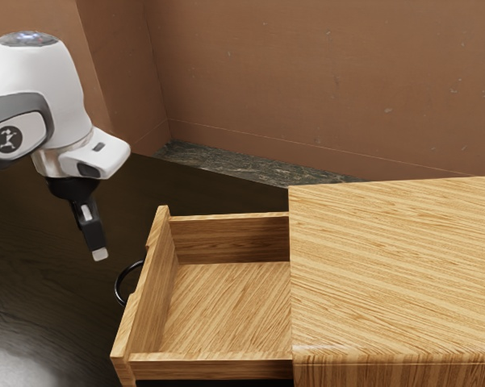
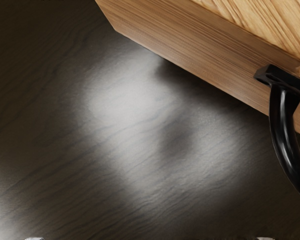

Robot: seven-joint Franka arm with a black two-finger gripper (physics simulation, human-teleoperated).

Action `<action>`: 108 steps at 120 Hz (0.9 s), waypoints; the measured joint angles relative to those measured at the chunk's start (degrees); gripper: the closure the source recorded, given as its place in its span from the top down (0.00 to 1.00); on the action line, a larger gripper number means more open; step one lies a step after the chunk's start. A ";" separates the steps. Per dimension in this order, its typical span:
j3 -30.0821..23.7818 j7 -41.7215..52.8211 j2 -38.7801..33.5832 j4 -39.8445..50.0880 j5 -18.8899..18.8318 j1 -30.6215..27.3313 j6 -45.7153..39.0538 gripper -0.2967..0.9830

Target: Push the drawer handle with one arm to close the drawer

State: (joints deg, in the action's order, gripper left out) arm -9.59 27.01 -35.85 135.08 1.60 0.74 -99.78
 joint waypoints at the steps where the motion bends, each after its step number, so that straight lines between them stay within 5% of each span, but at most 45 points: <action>1: -0.01 0.40 -0.06 0.21 0.00 0.01 -0.15 0.62; 37: -0.80 12.78 -7.19 6.28 0.79 4.80 -2.45 0.34; 108: -0.52 26.23 -8.05 8.53 1.43 9.22 -2.53 0.25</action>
State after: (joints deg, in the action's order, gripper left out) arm -10.11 53.24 -43.90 143.61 3.04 9.96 -102.31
